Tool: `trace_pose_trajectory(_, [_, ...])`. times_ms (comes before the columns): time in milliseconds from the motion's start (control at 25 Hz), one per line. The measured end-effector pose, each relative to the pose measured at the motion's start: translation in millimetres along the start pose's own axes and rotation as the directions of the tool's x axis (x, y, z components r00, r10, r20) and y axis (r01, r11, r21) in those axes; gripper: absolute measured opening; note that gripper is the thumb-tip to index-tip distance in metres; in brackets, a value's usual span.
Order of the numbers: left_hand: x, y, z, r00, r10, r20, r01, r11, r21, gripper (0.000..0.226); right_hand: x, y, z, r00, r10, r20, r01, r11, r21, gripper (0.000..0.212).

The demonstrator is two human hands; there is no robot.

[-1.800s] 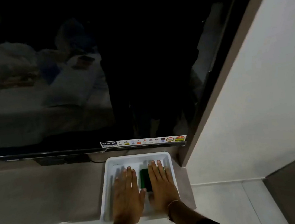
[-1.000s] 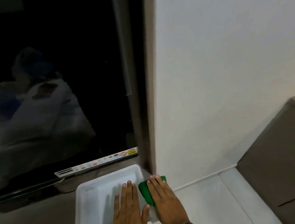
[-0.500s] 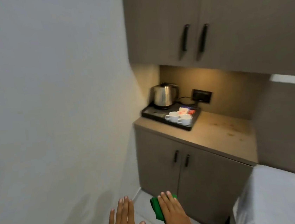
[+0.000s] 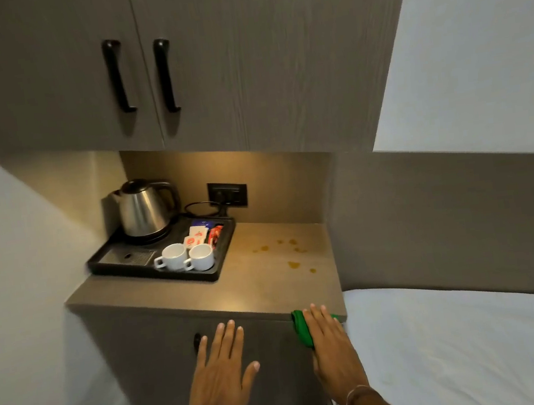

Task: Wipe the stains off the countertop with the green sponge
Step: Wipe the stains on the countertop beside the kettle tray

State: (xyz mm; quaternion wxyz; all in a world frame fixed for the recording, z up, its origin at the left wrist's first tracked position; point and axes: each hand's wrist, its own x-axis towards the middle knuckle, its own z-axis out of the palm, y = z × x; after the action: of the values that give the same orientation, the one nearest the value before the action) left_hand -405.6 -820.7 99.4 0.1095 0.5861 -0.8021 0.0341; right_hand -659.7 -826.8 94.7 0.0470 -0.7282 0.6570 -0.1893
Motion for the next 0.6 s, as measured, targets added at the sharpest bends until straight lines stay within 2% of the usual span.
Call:
trace_pose_trajectory(240, [147,-34,47,0.995,0.038,0.089,-0.034,0.998,-0.051,0.077,111,25,21,0.989,0.120,0.082,-0.114,0.991,-0.070,0.069])
trace_pose_trajectory(360, [203,-50,67,0.988,0.049,0.149,-0.039,0.997,-0.072,0.079,154,22,36,0.977,0.140,0.163,-0.120,0.985,-0.125,0.069])
trace_pose_trajectory(440, [221,-58,81,0.982,0.053,0.179,-0.036,0.995,-0.098,0.079,161,16,47,0.968,0.128,0.215,-0.099,0.985,-0.142,0.073])
trace_pose_trajectory(600, [223,-65,99,0.983,0.056,0.173,-0.028,0.986,-0.162,0.080,153,17,59,0.971,0.102,0.218,-0.071,0.987,-0.147,0.080])
